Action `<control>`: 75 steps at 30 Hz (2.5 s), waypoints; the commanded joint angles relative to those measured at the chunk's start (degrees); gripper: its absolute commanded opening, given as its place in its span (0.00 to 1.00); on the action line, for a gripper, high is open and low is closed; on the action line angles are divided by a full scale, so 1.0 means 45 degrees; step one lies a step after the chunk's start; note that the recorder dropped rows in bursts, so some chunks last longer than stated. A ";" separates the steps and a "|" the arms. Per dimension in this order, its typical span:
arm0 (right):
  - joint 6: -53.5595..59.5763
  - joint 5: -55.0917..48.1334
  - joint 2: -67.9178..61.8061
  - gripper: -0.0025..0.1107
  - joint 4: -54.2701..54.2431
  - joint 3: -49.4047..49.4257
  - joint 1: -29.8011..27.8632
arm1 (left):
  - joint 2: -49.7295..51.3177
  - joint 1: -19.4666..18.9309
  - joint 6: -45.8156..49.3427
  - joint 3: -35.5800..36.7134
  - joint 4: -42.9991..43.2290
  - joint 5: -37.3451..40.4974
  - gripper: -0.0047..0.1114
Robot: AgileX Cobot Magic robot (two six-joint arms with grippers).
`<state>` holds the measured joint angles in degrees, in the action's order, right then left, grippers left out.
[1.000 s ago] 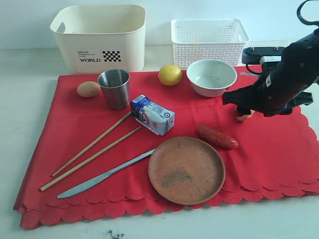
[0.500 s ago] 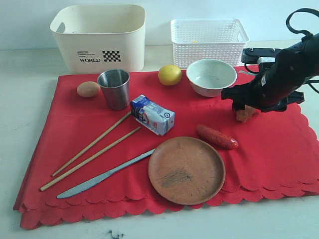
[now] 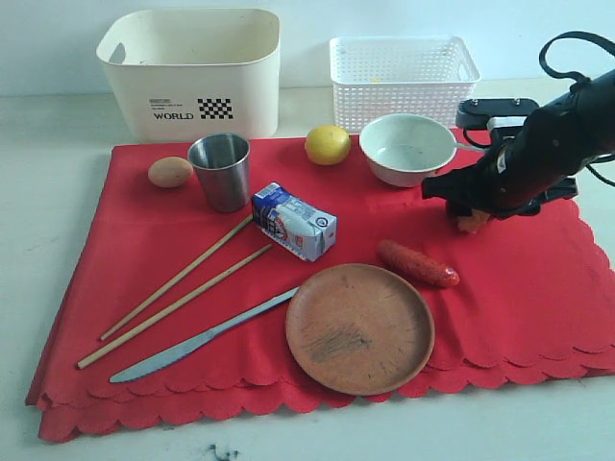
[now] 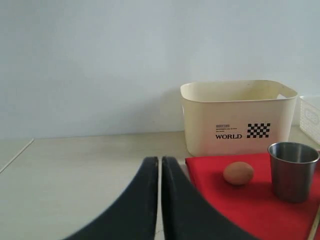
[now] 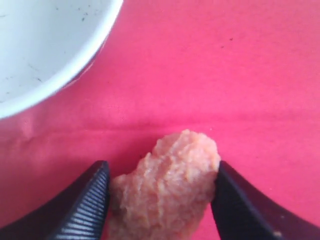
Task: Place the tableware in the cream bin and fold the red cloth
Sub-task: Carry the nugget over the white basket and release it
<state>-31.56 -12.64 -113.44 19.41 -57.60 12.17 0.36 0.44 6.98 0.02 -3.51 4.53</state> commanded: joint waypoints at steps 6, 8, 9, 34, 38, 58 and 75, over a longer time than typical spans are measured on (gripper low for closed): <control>0.0016 -0.0162 0.2603 0.02 0.0285 -0.0106 -0.0036 | -0.0080 0.0054 -0.0033 -0.0005 -0.0072 0.0008 0.08; 0.0016 0.0164 0.3209 0.02 0.0285 -0.0106 -0.0036 | -0.0080 0.0054 -0.0033 -0.0005 -0.0072 0.0008 0.08; 0.0016 0.0366 0.3427 0.02 0.0285 -0.0106 -0.0036 | -0.0080 0.0054 -0.0033 -0.0005 -0.0072 0.0008 0.08; 0.0016 0.4116 -0.2062 0.02 0.0099 -0.7202 -0.0036 | -0.0080 0.0054 -0.0033 -0.0005 -0.0072 0.0008 0.08; 0.0016 0.2647 -0.3927 0.02 -0.0116 -0.9301 -0.0036 | -0.0080 0.0054 -0.0033 -0.0005 -0.0072 0.0008 0.08; 0.0119 -0.0695 -0.4611 0.68 -0.1083 -1.0954 -0.0036 | -0.0080 0.0054 -0.0033 -0.0005 -0.0072 0.0008 0.08; 0.5125 -0.7596 0.0136 0.03 -0.1718 -0.9764 -0.0036 | -0.0080 0.0054 -0.0033 -0.0005 -0.0072 0.0008 0.08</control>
<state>-11.05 -44.41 -116.86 12.78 -104.28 12.17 0.36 0.44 6.98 0.02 -3.51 4.53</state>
